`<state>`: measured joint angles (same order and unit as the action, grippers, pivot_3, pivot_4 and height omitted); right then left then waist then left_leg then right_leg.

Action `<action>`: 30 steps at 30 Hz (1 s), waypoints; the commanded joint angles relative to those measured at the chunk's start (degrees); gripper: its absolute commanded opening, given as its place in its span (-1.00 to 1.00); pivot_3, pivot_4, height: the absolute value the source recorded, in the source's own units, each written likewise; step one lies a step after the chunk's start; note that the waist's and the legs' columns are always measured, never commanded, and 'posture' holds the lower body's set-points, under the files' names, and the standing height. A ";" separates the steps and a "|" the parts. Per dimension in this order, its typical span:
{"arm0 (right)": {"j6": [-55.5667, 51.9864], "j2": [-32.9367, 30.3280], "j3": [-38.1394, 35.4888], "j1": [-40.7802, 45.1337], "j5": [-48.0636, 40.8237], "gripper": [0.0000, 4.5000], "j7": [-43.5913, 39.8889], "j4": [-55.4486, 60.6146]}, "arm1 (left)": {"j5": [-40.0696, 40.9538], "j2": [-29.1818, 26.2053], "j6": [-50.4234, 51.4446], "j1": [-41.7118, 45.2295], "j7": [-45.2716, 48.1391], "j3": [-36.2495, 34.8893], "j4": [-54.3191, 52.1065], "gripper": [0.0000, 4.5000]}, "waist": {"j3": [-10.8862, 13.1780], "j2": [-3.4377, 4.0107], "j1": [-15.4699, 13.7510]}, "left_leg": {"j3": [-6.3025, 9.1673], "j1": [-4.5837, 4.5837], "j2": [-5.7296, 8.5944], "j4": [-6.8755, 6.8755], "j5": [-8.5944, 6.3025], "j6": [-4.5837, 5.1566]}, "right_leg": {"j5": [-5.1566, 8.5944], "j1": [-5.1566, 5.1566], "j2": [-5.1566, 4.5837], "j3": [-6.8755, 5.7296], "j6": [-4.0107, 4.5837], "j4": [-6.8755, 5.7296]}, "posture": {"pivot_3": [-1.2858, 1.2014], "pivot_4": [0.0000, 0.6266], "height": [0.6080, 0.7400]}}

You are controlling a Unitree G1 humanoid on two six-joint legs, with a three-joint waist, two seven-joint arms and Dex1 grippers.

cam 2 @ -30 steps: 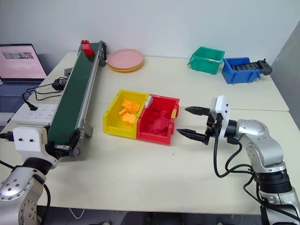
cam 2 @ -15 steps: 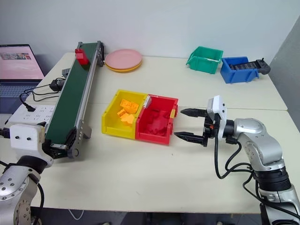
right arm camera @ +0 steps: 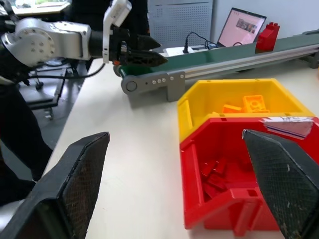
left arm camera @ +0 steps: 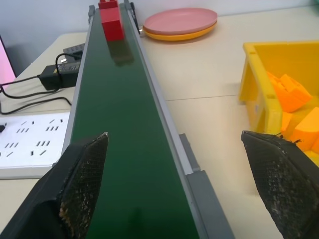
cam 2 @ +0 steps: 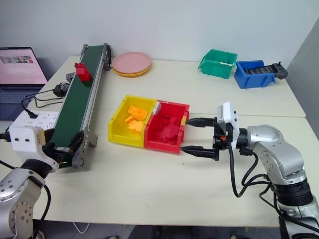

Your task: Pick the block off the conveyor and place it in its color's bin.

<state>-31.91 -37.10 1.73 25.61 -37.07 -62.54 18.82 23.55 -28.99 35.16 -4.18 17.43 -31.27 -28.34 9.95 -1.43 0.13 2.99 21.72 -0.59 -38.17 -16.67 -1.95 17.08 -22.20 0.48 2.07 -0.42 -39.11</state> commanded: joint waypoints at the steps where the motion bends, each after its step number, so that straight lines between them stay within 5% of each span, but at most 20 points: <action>1: 2.30 -0.65 0.27 0.70 1.59 1.00 -0.74 0.67 | -1.73 -1.84 -0.05 1.89 -1.67 -0.81 2.29 0.98 | 0.00 0.00 0.00 | 0.01 0.00 0.00 0.00 0.00 0.00 | 0.00 0.00 0.00 0.00 0.00 0.00 | 0.03 -0.52 1.00; 30: 3.68 -0.63 0.54 -1.00 3.34 1.00 -0.01 1.53 | -4.07 -5.42 1.49 12.06 -0.67 2.89 15.09 0.98 | 0.01 -0.02 0.00 | 0.04 0.04 0.00 0.00 0.00 0.00 | 0.00 -0.05 -0.02 -0.04 0.00 0.00 | 0.03 -0.52 1.00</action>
<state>-29.04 -37.16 3.98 24.31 -32.77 -62.45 18.34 19.99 -33.05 37.97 6.63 16.46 -28.37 -13.26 9.96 -1.44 0.13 3.04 21.76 -0.59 -38.17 -16.67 -1.95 17.08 -22.24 0.46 2.01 -0.42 -39.12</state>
